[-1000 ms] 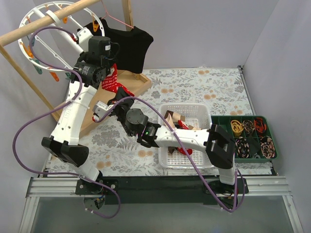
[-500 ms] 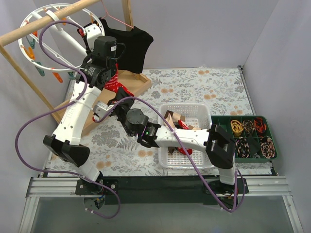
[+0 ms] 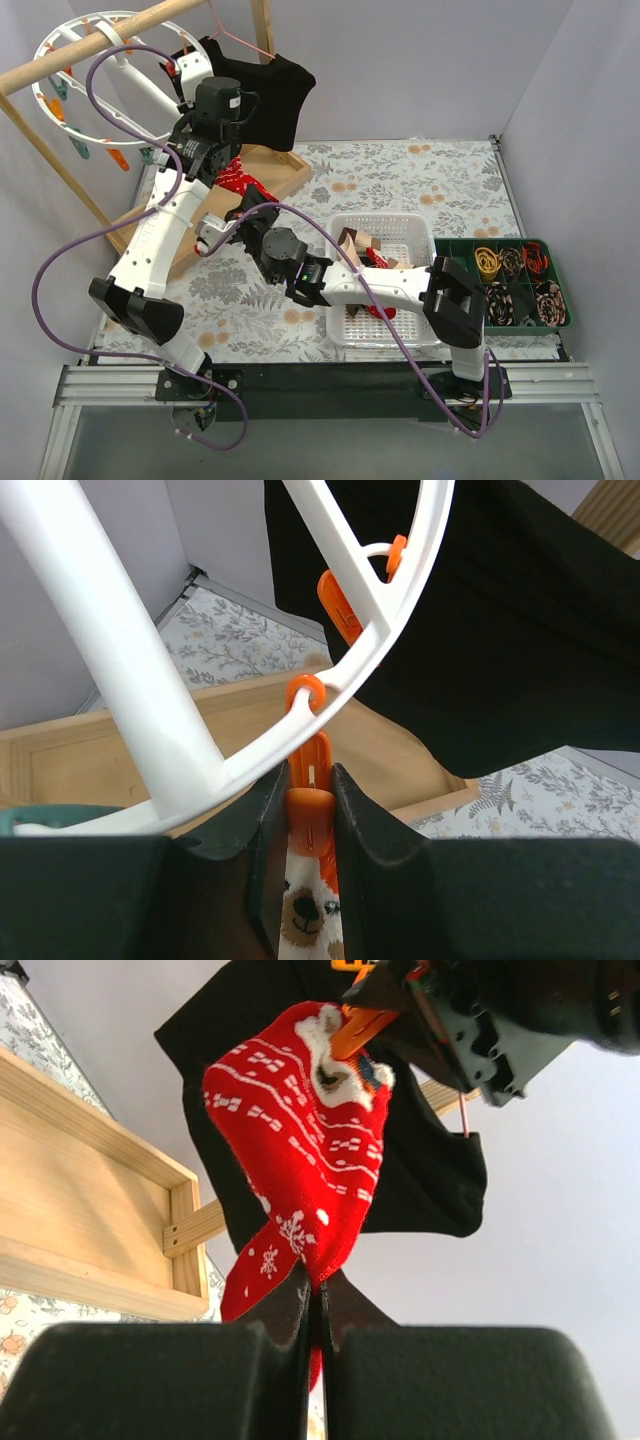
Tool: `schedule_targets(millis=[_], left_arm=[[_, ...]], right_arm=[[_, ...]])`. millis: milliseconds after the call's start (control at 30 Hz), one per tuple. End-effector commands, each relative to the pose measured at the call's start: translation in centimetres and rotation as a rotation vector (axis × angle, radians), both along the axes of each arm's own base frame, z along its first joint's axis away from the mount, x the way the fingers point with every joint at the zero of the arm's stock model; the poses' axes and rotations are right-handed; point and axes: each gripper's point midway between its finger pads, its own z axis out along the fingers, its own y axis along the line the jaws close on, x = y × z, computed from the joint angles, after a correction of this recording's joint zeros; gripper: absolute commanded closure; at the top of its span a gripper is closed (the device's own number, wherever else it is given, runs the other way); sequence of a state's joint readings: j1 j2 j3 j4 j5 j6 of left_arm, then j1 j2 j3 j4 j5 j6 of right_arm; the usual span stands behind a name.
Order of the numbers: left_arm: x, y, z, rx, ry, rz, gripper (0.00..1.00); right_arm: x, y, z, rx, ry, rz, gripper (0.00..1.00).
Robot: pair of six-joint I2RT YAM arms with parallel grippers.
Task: Remove the socks clipped to the hanger
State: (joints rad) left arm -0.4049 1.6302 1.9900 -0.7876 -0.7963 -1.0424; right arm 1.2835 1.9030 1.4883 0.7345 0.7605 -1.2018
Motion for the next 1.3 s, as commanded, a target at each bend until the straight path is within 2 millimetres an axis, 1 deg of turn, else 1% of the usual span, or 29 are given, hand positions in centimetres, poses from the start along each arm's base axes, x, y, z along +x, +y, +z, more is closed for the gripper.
schedule_targets(millis=[0, 67, 100, 167, 233, 267, 400, 433, 500, 533, 567, 600, 667, 700, 733, 767, 800, 833, 867, 900, 967, 1000, 1033, 1067, 1100, 1167, 1200, 1233, 1267], left_arm=[[-1.5, 0.1, 3.2, -0.071, -0.096, -0.036, 1.00], [-1.6, -1.0, 3.8, -0.114, -0.123, -0.101, 1.00], [-1.7, -1.4, 3.5, -0.124, -0.120, -0.130, 1.00], [-2.3, -1.6, 4.8, -0.158, -0.167, -0.151, 1.00], [-2.5, -1.9, 5.2, -0.169, -0.174, -0.170, 1.00], [-2.6, -1.9, 5.1, -0.178, -0.169, -0.169, 0.89], [-3.1, -1.9, 5.4, -0.200, -0.171, -0.173, 0.53], [-3.2, -1.9, 5.2, -0.199, -0.166, -0.177, 0.51], [-3.7, -1.9, 5.6, -0.210, -0.183, -0.186, 0.44], [-3.8, -2.1, 5.6, -0.216, -0.181, -0.199, 0.42], [-4.0, -2.3, 5.4, -0.221, -0.177, -0.211, 0.41], [-4.5, -2.4, 5.9, -0.233, -0.189, -0.229, 0.39], [-5.0, -3.5, 6.2, -0.254, -0.191, -0.301, 0.38], [-5.7, -3.6, 6.9, -0.267, -0.211, -0.325, 0.36], [-6.2, -4.3, 7.7, -0.289, -0.235, -0.376, 0.31], [-6.5, -4.6, 7.6, -0.300, -0.241, -0.395, 0.29], [-7.8, -4.4, 8.8, -0.317, -0.280, -0.417, 0.28], [-8.2, -4.7, 9.6, -0.332, -0.309, -0.443, 0.27], [-8.4, -4.8, 9.6, -0.341, -0.317, -0.451, 0.27], [-9.2, -4.5, 10.4, -0.352, -0.340, -0.454, 0.27], [-9.8, -4.4, 10.5, -0.373, -0.347, -0.456, 0.24], [-10.4, -4.1, 10.9, -0.380, -0.361, -0.455, 0.24], [-10.8, -4.1, 10.9, -0.394, -0.368, -0.455, 0.22], [-11.0, -4.1, 10.9, -0.404, -0.372, -0.459, 0.21], [-11.0, -4.2, 10.3, -0.412, -0.362, -0.457, 0.20], [-11.6, -4.2, 10.4, -0.444, -0.366, -0.460, 0.19], [-11.7, -4.2, 9.9, -0.451, -0.354, -0.463, 0.19], [-12.3, -4.1, 10.1, -0.463, -0.361, -0.463, 0.19], [-12.6, -4.0, 10.0, -0.488, -0.363, -0.459, 0.19]], right_arm=[[-1.0, -1.8, 3.2, 0.135, -0.002, 0.003, 0.99], [-1.1, -1.8, 2.9, 0.141, 0.006, 0.012, 0.99], [-1.1, -1.8, 2.5, 0.145, 0.016, 0.018, 0.99], [-1.3, -1.7, 2.6, 0.153, 0.028, 0.035, 0.99], [-1.4, -1.5, 2.7, 0.163, 0.038, 0.050, 0.99], [-1.4, -1.5, 2.8, 0.161, 0.039, 0.054, 0.99], [-1.6, -1.2, 3.3, 0.152, 0.032, 0.074, 0.99], [-1.7, -1.0, 3.1, 0.148, 0.039, 0.089, 0.99], [-2.3, -0.6, 3.0, 0.133, 0.051, 0.142, 0.99], [-2.5, -0.5, 2.8, 0.159, 0.082, 0.166, 0.99], [-2.8, -0.5, 3.6, 0.177, 0.093, 0.204, 0.99], [-3.1, -0.2, 2.7, 0.148, 0.134, 0.230, 0.99], [-4.3, 0.2, 3.4, 0.191, 0.188, 0.324, 0.99], [-4.7, 0.2, 3.3, 0.196, 0.211, 0.355, 0.99], [-5.7, 0.4, 3.6, 0.186, 0.235, 0.421, 0.99], [-6.2, 0.5, 3.3, 0.213, 0.286, 0.459, 0.99], [-6.5, 0.5, 2.9, 0.201, 0.321, 0.486, 0.99], [-7.0, 0.6, 3.3, 0.212, 0.344, 0.540, 0.99], [-7.3, 0.6, 3.2, 0.227, 0.382, 0.566, 0.99], [-7.5, 0.6, 3.2, 0.230, 0.405, 0.581, 0.99], [-7.9, 0.7, 2.7, 0.235, 0.488, 0.627, 0.99], [-8.0, 0.8, 3.5, 0.252, 0.511, 0.654, 0.99], [-8.2, 0.9, 3.0, 0.230, 0.557, 0.695, 0.99], [-8.2, 0.9, 3.0, 0.239, 0.588, 0.709, 0.99], [-8.4, 1.1, 3.5, 0.263, 0.625, 0.739, 0.99], [-8.3, 1.1, 3.0, 0.251, 0.694, 0.771, 0.99], [-8.3, 1.2, 2.7, 0.266, 0.740, 0.776, 0.99], [-8.3, 1.2, 3.4, 0.272, 0.756, 0.808, 0.99], [-8.4, 1.1, 3.3, 0.272, 0.780, 0.821, 0.99]])
